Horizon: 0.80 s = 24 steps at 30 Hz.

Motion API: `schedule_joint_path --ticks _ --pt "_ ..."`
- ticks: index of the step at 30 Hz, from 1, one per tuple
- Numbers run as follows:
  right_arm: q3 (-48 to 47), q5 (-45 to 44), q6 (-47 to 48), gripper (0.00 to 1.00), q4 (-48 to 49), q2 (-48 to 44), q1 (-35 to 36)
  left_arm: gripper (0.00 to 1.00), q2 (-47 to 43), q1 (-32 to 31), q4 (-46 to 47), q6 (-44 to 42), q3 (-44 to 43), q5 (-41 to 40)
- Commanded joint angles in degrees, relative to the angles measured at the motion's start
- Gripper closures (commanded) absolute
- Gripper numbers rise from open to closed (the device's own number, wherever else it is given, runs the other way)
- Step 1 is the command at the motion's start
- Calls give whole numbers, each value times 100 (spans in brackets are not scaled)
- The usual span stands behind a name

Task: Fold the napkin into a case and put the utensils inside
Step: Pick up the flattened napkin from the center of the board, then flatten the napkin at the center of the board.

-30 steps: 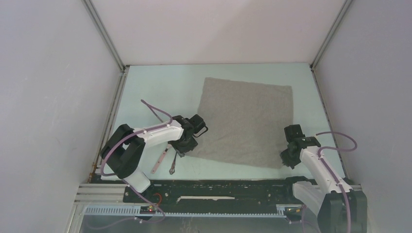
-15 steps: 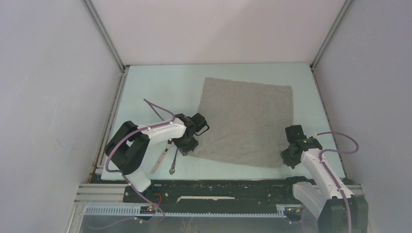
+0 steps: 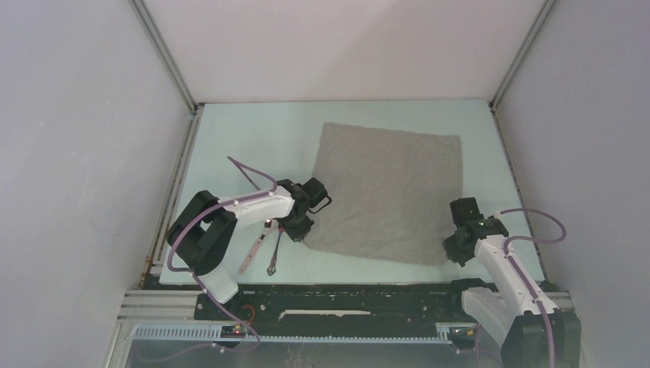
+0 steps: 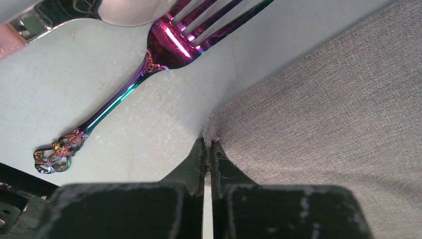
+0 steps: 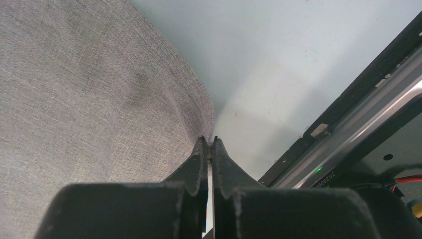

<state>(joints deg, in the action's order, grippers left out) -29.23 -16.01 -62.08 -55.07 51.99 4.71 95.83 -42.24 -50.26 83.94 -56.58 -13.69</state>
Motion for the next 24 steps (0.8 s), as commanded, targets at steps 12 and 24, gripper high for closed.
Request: schedule_joint_path --ticks 12,24 --pt "-1705 1107 1472 100 -194 -2590 83 100 -2638 -245 302 -2984 -1480 -484" --pt "-5140 2515 2820 100 738 -3249 -9 100 -3950 -763 1064 -4774 -3865 54"
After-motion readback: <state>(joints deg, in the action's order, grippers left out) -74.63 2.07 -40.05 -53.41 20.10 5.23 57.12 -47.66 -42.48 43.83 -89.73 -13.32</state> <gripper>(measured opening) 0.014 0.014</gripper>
